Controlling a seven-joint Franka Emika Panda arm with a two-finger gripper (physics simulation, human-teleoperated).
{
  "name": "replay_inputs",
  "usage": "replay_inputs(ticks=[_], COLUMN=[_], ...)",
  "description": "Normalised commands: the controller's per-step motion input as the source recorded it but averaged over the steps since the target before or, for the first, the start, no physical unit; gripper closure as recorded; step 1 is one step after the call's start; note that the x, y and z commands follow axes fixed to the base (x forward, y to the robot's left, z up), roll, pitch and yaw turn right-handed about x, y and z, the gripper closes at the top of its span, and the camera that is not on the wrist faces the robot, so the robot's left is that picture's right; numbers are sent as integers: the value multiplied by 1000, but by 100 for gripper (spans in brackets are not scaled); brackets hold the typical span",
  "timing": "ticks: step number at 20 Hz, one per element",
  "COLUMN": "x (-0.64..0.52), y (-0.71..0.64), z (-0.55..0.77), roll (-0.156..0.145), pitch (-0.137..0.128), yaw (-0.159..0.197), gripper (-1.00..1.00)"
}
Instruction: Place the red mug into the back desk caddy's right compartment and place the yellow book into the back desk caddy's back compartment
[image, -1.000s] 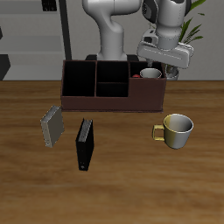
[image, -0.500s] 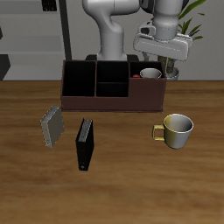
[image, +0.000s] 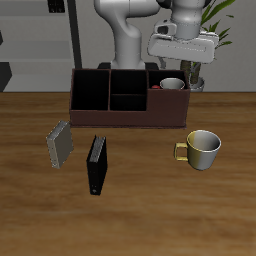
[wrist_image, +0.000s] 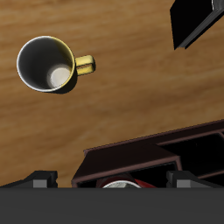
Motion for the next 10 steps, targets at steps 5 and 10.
replay_inputs(ticks=[5, 10], x=[381, 226], y=[-182, -131], z=[127, -15], roll=[-32, -2], pitch=[-13, 13], yaw=[133, 92], gripper=[-100, -100])
